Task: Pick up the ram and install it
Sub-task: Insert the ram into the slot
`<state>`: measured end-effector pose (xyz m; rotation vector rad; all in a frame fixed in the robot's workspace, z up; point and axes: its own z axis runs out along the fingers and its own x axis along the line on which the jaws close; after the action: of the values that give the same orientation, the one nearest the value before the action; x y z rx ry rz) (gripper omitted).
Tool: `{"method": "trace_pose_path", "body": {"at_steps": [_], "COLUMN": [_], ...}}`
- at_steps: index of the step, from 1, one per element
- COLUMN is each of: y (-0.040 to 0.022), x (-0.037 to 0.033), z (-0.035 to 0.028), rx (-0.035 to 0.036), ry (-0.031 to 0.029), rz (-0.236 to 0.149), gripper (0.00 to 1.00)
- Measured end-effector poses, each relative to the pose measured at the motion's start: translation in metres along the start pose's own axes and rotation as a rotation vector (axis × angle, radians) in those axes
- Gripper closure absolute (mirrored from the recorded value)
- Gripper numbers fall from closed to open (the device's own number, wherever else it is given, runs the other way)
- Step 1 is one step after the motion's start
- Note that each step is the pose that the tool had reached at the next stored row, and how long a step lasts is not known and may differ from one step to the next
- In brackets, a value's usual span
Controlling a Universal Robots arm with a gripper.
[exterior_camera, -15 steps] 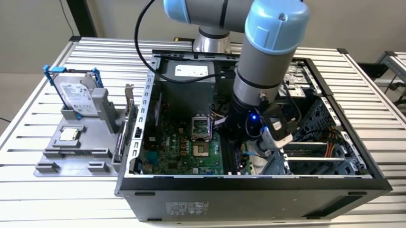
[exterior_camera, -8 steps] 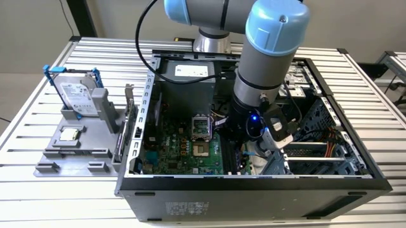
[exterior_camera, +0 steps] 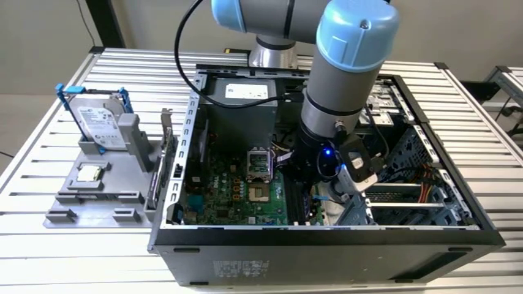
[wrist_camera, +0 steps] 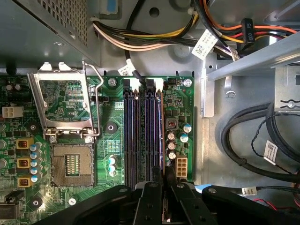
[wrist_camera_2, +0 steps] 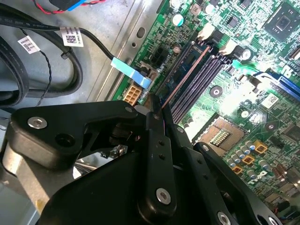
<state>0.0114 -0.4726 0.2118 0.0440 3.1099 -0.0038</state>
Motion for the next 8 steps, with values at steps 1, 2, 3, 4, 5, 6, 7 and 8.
{"method": "trace_pose_path", "body": {"at_steps": [1,2,3,4,5,6,7,8], "y": [0.0,0.0,0.0,-0.0001,0.0,0.0,0.0,0.0], "x": [0.0,0.0,0.0,0.0,0.0,0.0,0.0,0.0], "z": [-0.0001,-0.0003,-0.0008,-0.0016,-0.0019,-0.002,-0.0019,-0.002], "rx": [0.0,0.0,0.0006,0.0012,0.0013,0.0012,0.0011,0.0011], "ry": [0.0,0.0001,0.0001,0.0001,0.0,0.0,0.0,0.0], "rz": [0.0,0.0,0.0,0.0,0.0,0.0,0.0,0.0], "gripper": [1.0,1.0,1.0,1.0,1.0,1.0,1.0,1.0]}}
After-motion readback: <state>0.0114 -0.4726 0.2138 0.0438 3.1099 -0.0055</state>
